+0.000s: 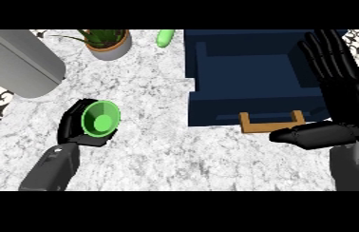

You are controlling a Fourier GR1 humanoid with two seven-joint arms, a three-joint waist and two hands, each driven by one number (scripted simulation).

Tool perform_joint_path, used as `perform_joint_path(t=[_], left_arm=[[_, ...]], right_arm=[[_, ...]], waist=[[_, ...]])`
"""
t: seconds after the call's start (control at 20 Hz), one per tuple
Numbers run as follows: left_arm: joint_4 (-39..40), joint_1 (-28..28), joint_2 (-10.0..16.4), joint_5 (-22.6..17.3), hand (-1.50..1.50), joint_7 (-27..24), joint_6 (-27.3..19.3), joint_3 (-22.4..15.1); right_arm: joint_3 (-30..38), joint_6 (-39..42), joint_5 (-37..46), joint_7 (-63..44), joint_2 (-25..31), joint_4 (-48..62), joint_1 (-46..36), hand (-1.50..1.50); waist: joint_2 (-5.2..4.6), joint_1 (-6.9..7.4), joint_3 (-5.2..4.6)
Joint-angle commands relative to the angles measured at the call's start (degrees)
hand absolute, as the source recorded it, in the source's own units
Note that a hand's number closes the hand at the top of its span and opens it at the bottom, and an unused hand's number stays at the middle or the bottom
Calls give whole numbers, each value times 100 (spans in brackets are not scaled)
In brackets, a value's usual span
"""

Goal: Pick up the cup, place it into the drawer and close the drawer

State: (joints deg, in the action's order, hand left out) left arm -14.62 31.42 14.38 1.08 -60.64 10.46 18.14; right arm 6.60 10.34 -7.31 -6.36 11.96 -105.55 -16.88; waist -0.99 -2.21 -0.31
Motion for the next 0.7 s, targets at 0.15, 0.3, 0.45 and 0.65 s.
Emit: perform_joint_path(t=[0.15, 0.3, 0.45, 0.65], left_arm=[[-176, -111, -502, -570, 150, -993, -753, 663], [-444, -7, -548, -436, 150, -976, 169, 362], [-838, 475, -625, -436, 150, -254, 121, 201], [-1427, 470, -897, -320, 150, 66, 139, -176]], right_arm=[[64, 131, -149, -41, 51, -175, 259, -150], [218, 72, -92, -84, 187, 131, -106, -150], [79, -89, -51, -308, 11, -404, 254, -150], [152, 18, 16, -10, 79, -64, 189, -150]], waist=[[46, 47, 11], [68, 156, 20], [129, 166, 31], [132, 261, 37]])
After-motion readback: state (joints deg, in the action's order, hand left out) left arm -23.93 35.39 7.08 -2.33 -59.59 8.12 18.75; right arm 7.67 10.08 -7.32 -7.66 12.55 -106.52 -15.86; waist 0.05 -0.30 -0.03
